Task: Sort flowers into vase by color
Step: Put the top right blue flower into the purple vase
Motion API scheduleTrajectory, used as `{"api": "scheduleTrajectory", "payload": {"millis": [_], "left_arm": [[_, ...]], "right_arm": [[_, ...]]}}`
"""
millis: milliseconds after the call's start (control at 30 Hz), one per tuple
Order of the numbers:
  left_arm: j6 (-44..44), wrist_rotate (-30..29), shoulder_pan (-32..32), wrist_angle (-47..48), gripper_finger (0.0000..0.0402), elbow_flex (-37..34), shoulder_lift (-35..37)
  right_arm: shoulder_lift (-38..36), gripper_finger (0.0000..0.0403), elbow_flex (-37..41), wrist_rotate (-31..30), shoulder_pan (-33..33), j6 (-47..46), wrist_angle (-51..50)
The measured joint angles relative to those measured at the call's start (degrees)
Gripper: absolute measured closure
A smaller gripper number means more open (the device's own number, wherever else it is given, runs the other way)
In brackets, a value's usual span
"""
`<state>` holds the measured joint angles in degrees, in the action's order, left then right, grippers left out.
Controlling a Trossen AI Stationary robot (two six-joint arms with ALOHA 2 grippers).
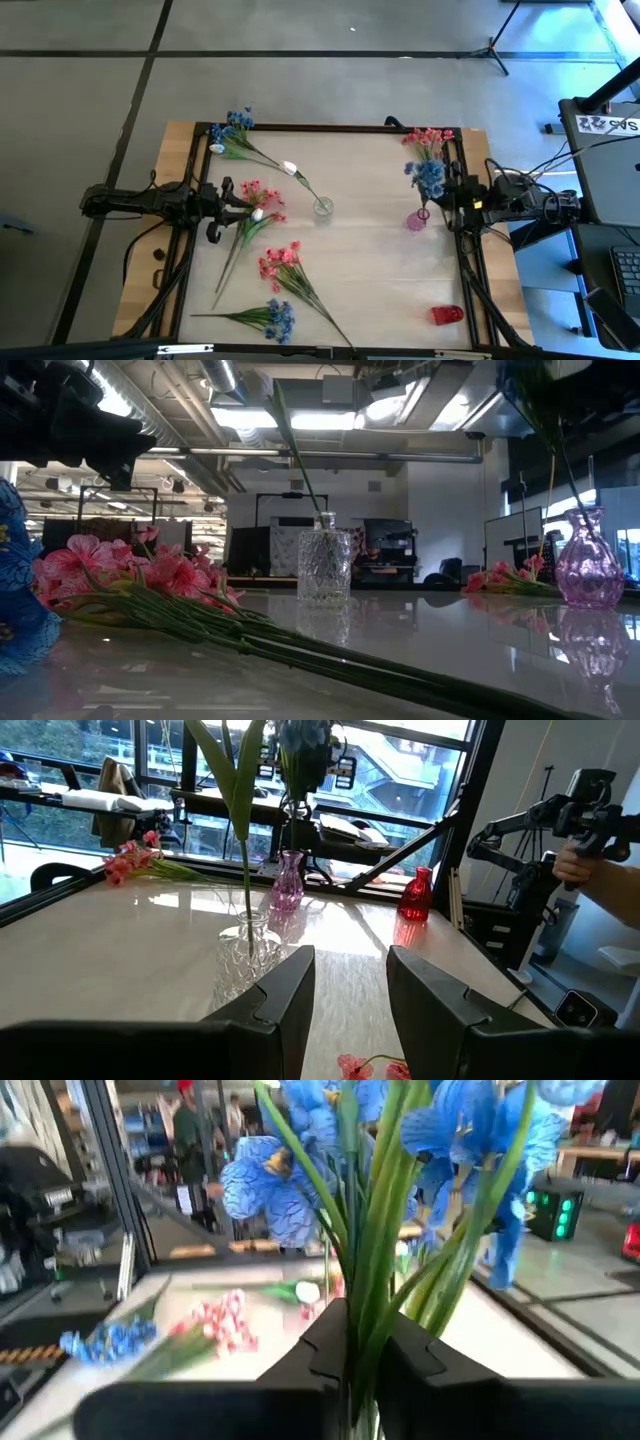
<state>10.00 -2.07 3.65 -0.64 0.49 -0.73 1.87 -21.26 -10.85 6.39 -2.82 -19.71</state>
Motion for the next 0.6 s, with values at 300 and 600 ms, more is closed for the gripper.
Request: {"api": "scheduleTrajectory", "payload": {"millis": [300,600], "left_arm": [[0.0,0.0,0.0,0.0,0.0278,0.0,0.0],[0.0,0.0,0.0,0.0,0.0278,0.0,0.0]], "right_arm": [[0.0,0.0313,0.0,-0.7,0.0,0.2,-1.3],[0.0,0.0236,-0.3,-2.1,0.0,0.2,-2.0]]}}
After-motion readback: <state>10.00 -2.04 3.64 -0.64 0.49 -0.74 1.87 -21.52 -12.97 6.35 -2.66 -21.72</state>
